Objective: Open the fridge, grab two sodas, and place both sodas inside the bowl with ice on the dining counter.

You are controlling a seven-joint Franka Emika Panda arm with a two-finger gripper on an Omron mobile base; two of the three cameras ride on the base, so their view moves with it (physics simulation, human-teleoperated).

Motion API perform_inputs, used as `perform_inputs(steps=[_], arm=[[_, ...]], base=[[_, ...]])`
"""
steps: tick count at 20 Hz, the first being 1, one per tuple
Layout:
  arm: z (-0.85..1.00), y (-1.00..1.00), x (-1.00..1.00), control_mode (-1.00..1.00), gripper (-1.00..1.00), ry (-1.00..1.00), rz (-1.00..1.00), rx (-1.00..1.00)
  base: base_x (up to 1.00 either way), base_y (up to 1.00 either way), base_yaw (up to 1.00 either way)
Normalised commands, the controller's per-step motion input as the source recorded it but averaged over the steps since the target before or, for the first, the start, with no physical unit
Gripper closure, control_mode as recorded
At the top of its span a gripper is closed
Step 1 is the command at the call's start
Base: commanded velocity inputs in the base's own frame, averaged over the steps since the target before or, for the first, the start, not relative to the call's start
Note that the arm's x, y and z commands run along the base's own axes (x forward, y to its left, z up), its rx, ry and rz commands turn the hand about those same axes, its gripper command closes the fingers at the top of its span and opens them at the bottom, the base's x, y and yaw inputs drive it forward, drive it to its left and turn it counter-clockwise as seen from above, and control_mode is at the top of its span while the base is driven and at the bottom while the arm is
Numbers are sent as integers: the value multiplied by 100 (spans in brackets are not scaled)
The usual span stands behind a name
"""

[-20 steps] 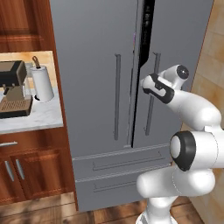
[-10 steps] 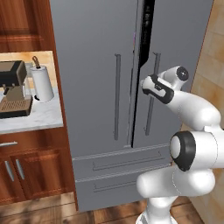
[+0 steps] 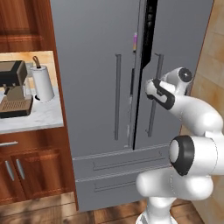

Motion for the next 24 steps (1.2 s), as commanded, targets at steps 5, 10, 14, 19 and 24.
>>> perform_inputs(steps=[5, 10, 14, 19, 24], arm=[[0, -90, -41, -100, 100, 6, -10, 1], [0, -90, -52, -100, 100, 10, -11, 2], [0, -99, -53, -100, 100, 8, -7, 3], [0, -100, -63, -100, 100, 5, -5, 5], [0, -99, -71, -100, 100, 1, -3, 6]], base=[[0, 0, 0], [0, 0, 0], [0, 0, 0], [0, 0, 0], [0, 0, 0]])
